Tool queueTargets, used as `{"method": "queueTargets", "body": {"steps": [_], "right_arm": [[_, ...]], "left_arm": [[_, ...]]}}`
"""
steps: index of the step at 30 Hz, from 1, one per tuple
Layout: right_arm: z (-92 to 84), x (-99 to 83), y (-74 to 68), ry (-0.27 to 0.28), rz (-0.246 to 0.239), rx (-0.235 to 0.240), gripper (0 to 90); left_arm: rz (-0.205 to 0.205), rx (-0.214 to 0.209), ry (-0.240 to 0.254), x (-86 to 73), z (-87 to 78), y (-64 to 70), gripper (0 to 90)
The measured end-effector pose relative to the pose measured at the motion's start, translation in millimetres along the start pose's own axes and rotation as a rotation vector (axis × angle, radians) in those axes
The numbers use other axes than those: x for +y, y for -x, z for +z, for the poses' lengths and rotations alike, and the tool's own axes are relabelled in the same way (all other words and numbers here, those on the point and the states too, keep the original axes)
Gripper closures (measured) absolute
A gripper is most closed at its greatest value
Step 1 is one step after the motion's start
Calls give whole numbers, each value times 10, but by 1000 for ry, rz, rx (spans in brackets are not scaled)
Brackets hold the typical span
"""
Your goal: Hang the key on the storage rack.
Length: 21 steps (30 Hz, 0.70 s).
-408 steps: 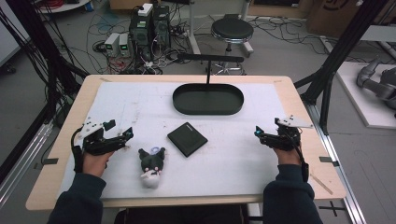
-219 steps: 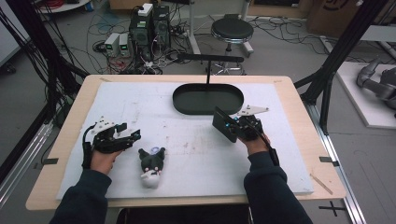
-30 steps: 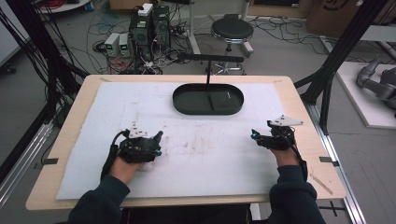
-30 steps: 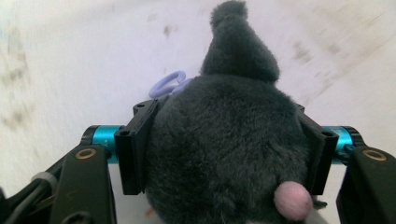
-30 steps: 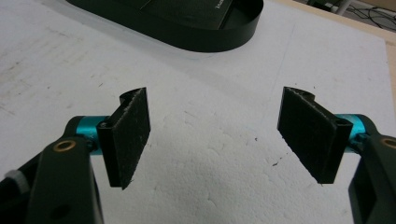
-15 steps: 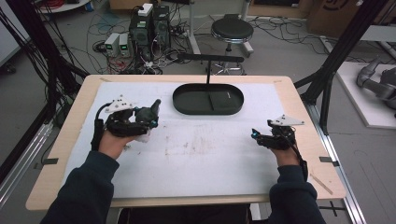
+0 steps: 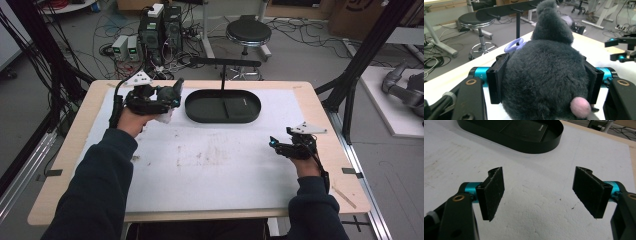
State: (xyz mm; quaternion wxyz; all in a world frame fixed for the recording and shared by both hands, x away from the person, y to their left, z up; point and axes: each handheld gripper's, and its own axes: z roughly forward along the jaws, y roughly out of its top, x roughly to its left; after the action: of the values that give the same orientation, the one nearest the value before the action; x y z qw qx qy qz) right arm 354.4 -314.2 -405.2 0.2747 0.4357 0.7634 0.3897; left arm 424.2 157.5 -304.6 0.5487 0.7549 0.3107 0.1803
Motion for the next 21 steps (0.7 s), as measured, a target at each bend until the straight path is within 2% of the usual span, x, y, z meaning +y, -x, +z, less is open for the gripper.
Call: {"method": "queueTargets", "body": {"steps": [7,9,15,21], "right_arm": [[-14,5,-15,8,-2,6,259],[-15,4,-17,8,-5,7,258],[-10,7,-14,11,2,10,259],[-19,5,-7,14,6,18,258]], "left_arm": [[-8,-22,-50,145,339,-107,349],[-21,-25,-45,183,434,-145,349],[-54,5,-70,273,706,-288,349],[-78,19,-62,334,848,-388,349]]}}
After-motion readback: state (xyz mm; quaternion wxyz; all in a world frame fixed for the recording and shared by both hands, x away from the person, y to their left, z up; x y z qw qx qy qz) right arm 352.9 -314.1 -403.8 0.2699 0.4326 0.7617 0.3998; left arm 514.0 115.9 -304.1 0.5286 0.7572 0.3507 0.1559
